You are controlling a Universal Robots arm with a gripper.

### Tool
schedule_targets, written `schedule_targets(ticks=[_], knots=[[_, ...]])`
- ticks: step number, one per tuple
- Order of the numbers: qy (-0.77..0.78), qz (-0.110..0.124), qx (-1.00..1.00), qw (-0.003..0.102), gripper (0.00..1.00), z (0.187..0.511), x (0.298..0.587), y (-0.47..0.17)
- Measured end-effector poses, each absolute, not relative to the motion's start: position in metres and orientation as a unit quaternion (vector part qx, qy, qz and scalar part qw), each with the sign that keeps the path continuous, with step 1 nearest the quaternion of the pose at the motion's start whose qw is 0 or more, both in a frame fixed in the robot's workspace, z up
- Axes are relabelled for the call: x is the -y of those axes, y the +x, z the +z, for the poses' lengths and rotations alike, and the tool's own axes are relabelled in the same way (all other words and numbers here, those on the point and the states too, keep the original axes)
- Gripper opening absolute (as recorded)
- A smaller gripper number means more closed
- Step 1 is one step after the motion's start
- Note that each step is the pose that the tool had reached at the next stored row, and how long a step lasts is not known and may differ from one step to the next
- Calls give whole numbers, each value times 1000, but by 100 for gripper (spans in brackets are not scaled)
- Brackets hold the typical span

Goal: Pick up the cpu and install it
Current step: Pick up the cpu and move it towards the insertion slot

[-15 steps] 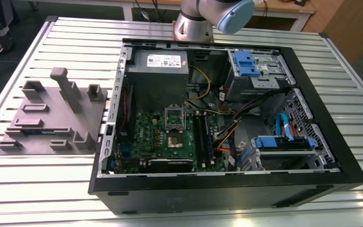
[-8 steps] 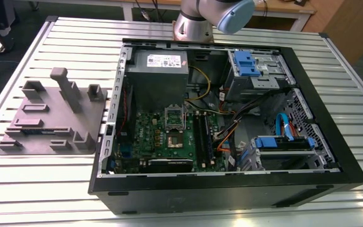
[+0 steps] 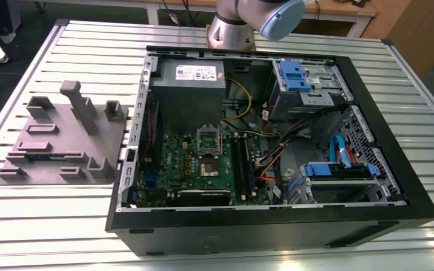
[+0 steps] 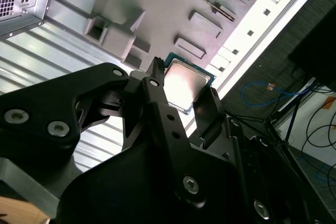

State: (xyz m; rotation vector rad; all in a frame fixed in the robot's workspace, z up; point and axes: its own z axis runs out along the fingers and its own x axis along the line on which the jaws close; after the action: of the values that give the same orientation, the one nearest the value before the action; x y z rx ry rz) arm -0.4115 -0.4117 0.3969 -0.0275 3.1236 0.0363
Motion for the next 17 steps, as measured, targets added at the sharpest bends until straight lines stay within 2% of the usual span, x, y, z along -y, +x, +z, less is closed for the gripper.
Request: schedule_targets(ticks=[17], knots=[[-9, 12, -1000, 9, 47, 398, 412, -407]])
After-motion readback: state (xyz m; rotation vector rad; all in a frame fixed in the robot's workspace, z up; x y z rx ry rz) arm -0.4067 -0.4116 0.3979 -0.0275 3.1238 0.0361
